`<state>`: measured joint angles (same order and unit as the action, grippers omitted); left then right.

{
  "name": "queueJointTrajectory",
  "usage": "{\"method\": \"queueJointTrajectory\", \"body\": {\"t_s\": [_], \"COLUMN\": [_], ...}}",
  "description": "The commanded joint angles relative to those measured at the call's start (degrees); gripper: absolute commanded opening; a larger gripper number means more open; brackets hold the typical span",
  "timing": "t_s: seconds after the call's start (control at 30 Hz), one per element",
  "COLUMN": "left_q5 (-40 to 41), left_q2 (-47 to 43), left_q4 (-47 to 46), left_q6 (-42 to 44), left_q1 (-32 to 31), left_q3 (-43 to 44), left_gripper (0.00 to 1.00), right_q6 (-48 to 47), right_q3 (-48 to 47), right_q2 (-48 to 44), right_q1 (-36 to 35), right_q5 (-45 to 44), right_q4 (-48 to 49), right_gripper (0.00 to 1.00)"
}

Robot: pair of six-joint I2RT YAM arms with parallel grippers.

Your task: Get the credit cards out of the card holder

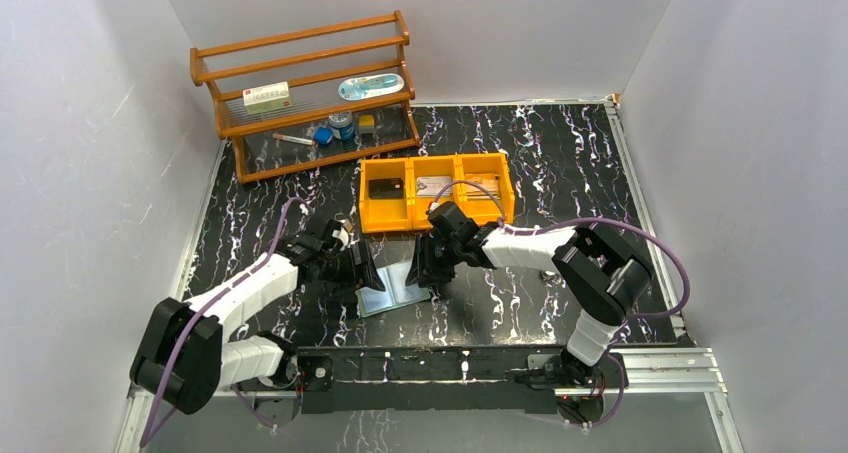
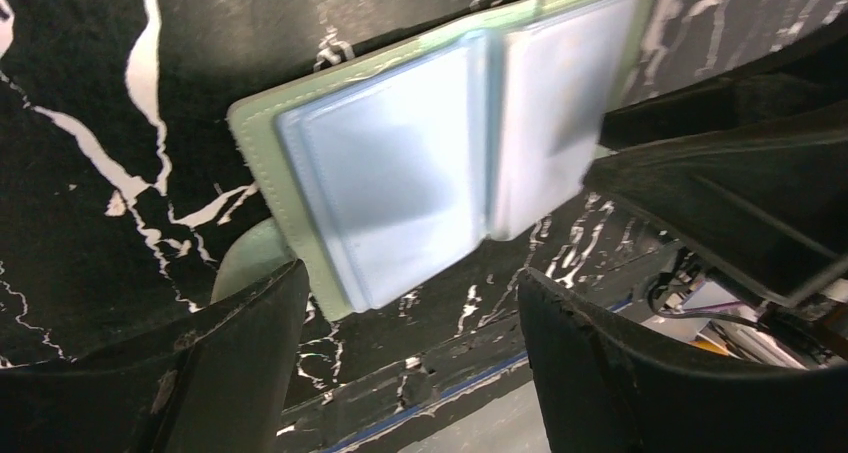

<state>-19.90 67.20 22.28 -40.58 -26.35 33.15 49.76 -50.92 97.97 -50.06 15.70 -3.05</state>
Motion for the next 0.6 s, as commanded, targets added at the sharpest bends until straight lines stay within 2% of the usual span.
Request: {"method": "queueJointTrajectory", "body": {"t_s": [0.0, 0.1, 0.3, 0.5, 0.57], "left_q5": [1.11, 1.08, -0.16, 0.23, 0.34], "left_q2": [1.37, 1.89, 1.16, 0.37, 0.42], "left_q4": [-0.52, -1.78, -3.56, -3.58, -3.57], "left_q6": [0.86, 0.83, 0.31, 0.32, 0.42], "left_q1": [-0.34, -0.45, -0.72, -0.8, -0.81], "left_q3": [-2.56, -4.09, -5.19, -5.15, -5.23], "left_gripper": [0.74, 0.67, 0.55, 0.53, 0.52], "right_q6": [0.05, 0.1, 0.81, 0.99, 1.1], "right_q3": [-2.06, -2.34, -2.45, -2.62, -2.59], "right_q2": [0.59, 0.96, 0.24, -2.14, -2.69], "right_q1": [-0.3, -0.3, -0.3, -0.33, -0.34], "right_q5": [-0.2, 0.58, 2.6, 2.22, 3.0], "right_q4": [-0.65, -0.75, 1.46, 1.55, 2.08], "right_gripper": [0.48, 0.46, 0.31, 0.19, 0.18]}}
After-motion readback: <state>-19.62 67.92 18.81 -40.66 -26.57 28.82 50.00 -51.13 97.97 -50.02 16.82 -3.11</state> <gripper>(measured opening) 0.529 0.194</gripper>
